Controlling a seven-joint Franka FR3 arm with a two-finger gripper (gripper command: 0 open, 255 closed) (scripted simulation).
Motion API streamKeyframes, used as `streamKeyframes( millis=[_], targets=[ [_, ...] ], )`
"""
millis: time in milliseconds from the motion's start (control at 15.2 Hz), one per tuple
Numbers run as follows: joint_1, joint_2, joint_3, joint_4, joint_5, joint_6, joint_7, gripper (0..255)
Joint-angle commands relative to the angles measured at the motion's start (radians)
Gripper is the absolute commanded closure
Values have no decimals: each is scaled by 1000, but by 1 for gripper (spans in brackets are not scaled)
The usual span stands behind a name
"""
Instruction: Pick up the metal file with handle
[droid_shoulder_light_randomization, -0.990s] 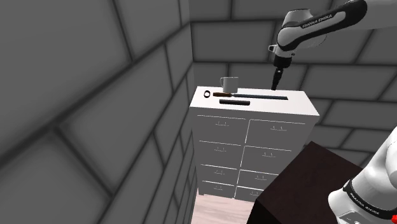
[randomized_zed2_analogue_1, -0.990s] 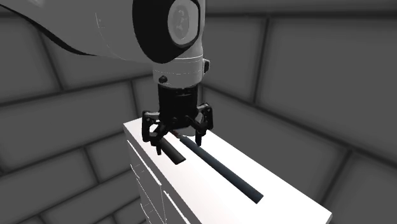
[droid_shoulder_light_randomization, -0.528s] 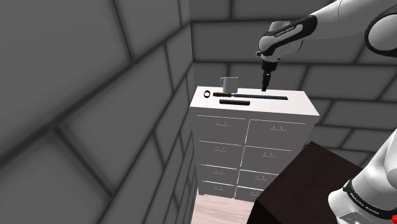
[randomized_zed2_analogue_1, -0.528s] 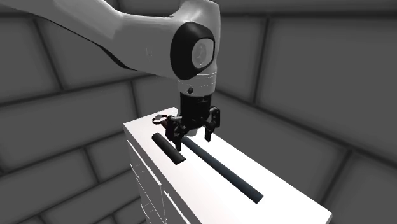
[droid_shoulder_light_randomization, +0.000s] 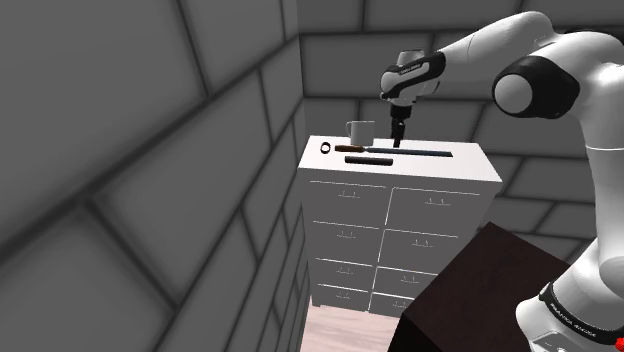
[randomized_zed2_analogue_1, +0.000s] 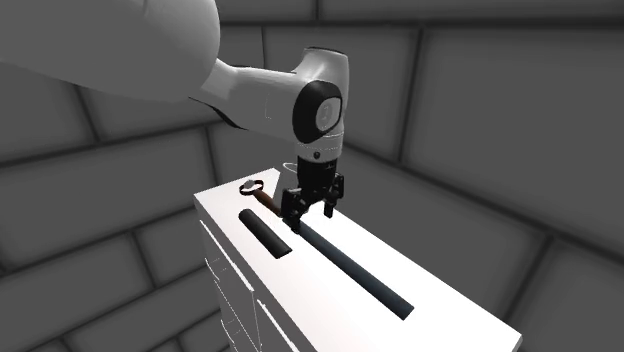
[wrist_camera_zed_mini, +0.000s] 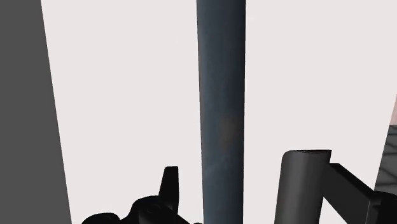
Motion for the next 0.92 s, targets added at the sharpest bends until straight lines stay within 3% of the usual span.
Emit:
streamKeyframes(
  millis=[0,528,594,858],
  targets=[
    [-17,46,11,50,9,-8,-23,0],
    [-21,87,23,26,25,56,-35,0],
    [-22,88,22,28,25,54,-35,255],
    [-22,87,22,29,25,53,-35,255]
  ],
)
